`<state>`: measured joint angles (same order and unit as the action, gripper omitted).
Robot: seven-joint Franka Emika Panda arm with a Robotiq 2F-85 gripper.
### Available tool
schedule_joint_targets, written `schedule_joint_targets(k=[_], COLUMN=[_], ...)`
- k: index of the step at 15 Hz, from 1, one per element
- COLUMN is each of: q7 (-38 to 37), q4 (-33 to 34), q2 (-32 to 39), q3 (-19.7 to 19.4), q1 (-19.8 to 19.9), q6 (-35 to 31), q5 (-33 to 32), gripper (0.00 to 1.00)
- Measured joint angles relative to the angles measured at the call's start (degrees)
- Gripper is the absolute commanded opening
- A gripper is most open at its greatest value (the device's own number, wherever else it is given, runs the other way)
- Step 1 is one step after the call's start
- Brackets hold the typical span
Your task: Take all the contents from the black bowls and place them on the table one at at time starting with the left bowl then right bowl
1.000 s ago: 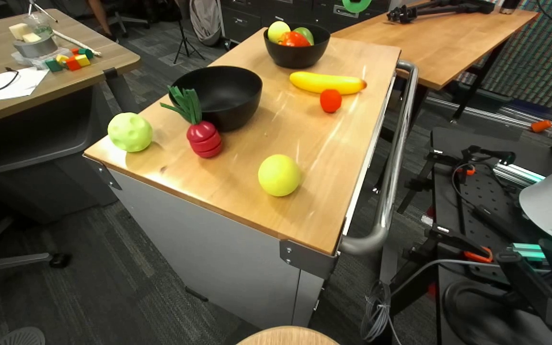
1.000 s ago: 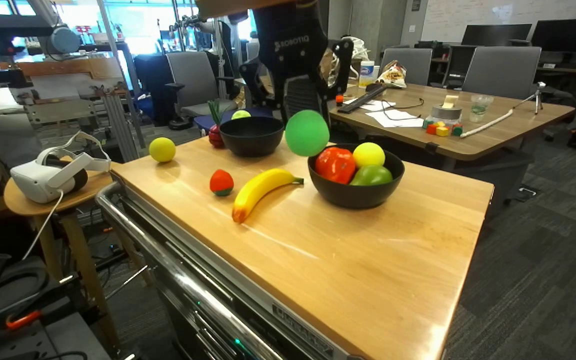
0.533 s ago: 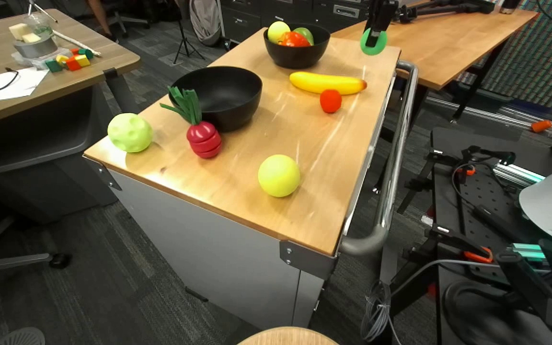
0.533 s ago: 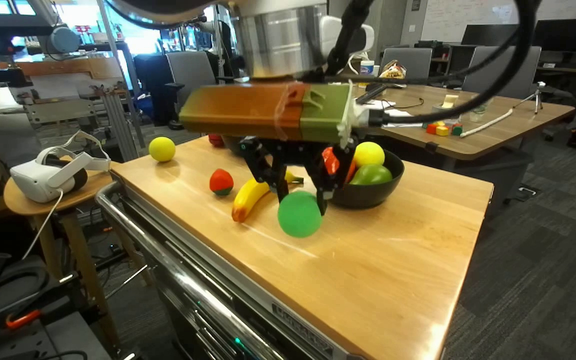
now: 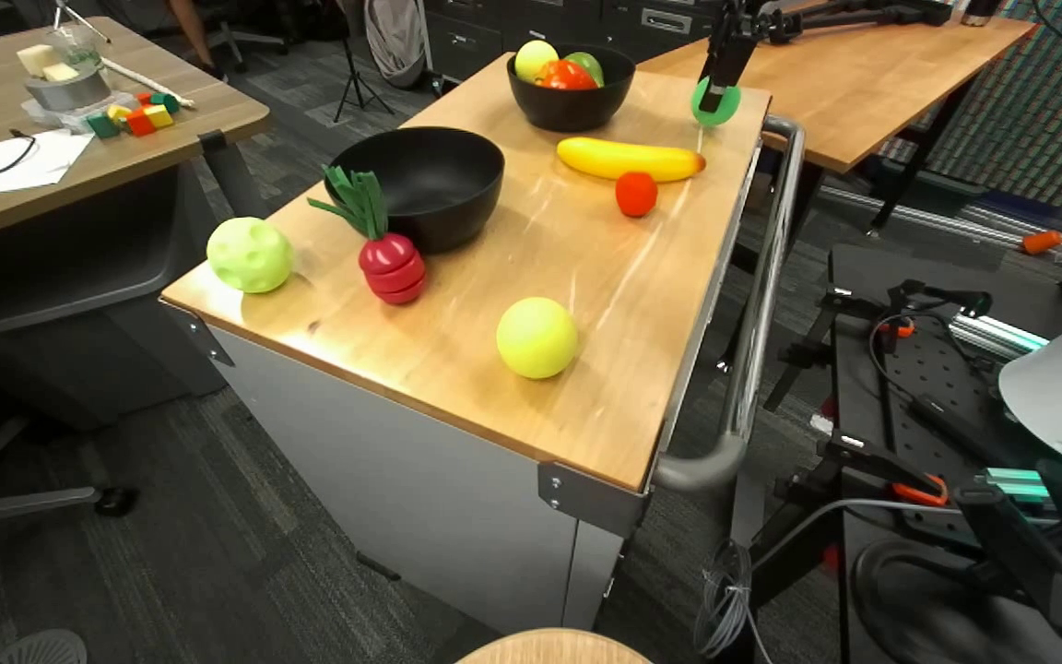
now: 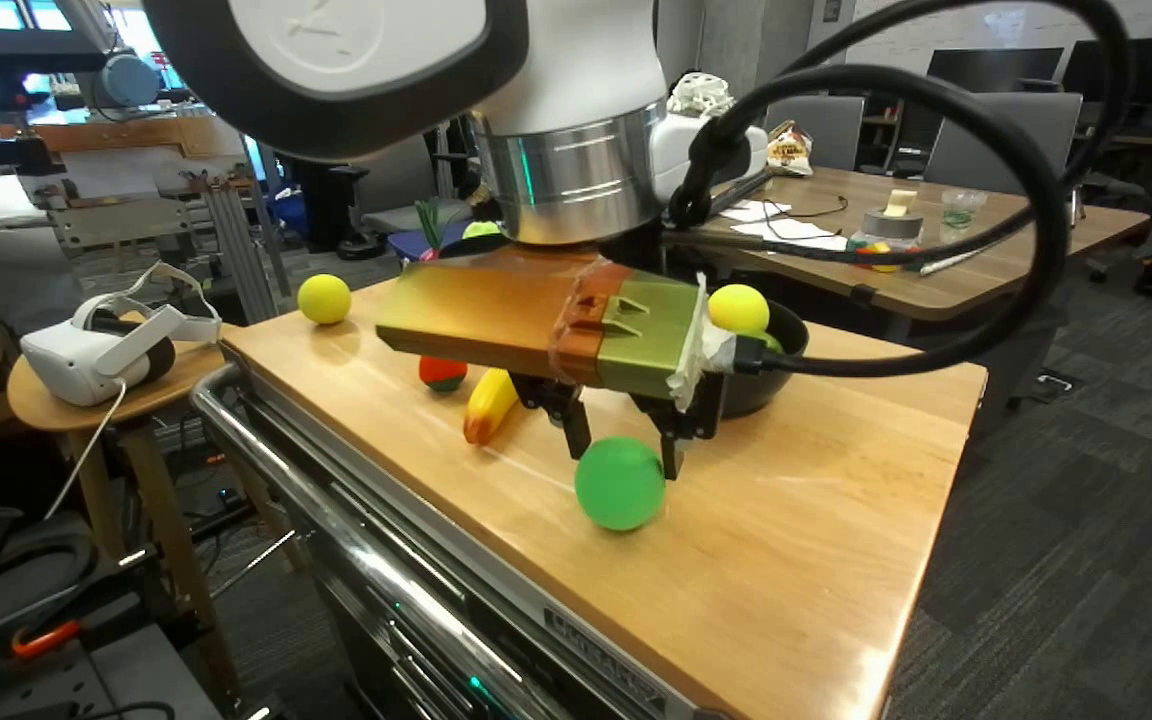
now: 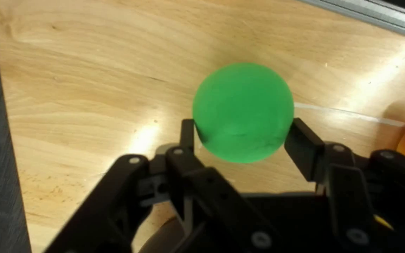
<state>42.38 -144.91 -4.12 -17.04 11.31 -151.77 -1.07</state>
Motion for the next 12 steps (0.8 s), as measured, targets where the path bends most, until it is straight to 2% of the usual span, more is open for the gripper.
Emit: schedule_joint_targets(k=[2, 5, 8, 12], q7=[0.0, 1.2, 2.5, 3.0], q4=[0.1, 0.3, 0.9, 3.6], q2=[-0.2, -1.7, -5.0, -6.4], q3=[0.1, 1.0, 2.4, 3.8], q1=[0.0, -1.1, -4.1, -8.4], q6=[-0.9, -1.1, -1.4, -3.3], q5=[0.8, 6.7, 11.7, 12.6], gripper=[1.00, 1.00, 1.00, 1.00])
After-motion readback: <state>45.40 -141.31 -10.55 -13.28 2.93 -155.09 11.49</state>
